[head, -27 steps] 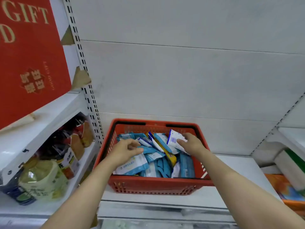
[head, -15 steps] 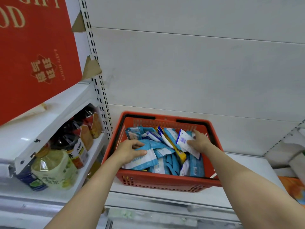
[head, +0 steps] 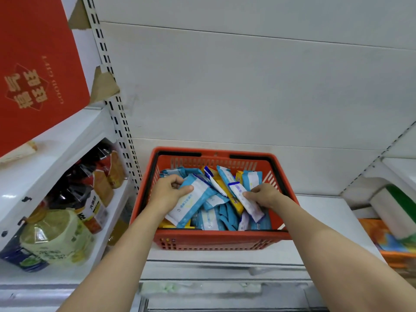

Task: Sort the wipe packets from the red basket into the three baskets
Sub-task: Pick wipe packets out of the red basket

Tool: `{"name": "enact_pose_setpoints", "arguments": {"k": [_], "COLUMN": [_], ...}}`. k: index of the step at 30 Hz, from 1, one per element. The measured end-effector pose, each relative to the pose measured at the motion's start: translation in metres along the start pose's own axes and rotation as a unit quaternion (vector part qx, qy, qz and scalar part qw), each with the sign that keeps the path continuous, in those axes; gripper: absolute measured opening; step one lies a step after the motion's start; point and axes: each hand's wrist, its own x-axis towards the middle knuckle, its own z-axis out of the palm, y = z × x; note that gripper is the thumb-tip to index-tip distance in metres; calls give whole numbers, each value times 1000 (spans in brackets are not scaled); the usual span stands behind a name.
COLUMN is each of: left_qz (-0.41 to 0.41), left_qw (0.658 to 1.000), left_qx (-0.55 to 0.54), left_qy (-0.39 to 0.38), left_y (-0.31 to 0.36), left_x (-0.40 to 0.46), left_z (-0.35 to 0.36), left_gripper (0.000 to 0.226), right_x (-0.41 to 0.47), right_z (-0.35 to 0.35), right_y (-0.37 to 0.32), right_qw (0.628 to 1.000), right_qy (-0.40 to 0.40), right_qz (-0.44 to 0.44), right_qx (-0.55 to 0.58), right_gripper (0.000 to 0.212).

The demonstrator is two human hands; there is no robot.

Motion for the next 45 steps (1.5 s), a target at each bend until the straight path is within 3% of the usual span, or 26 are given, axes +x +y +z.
{"name": "enact_pose_setpoints", "arguments": {"k": [7,11,14,18,24,28,30,36,40,45], "left_qz": [-12,-27,-46,-77,-93,-66,-60,-34,-20,-21], "left_qw": [990,984,979,966,942,944,946,945,941,936], "left_qx": [-136,-169,-192,-240,-321,-313,-306,-300,-297,-281], "left_qy": [38,53,59,49,-22,-76,-90,-122,-163,-209], "left_y": [6,9,9,16,41,59,69,109,137,163], "left_x": [1,0,1,-3,-20,-41,-57,-126,-192,-282], "left_z": [9,16,19,30,53,80,100,173,244,337], "left_gripper": [21,16,14,27,16,21,17,9,13,13], "right_x": [-20,-35,-40,-47,-81,-116,-136,-200,-244,-302], "right_z": [8,15,14,10,5,-5,-14,-57,-82,-109], "right_y": [-7,-11,-14,-17,-9,12,28,111,196,314], "right_qw": [997,990,967,908,812,724,681,618,620,679], "right_qy": [-49,0,61,49,-39,-101,-142,-172,-117,-56], "right_qz": [37,-1,-17,-32,-48,-56,-60,-64,-95,-85], "right_qx": [48,139,247,415,580,680,716,765,770,727], "right_gripper": [67,34,40,42,38,34,35,57,47,49]}}
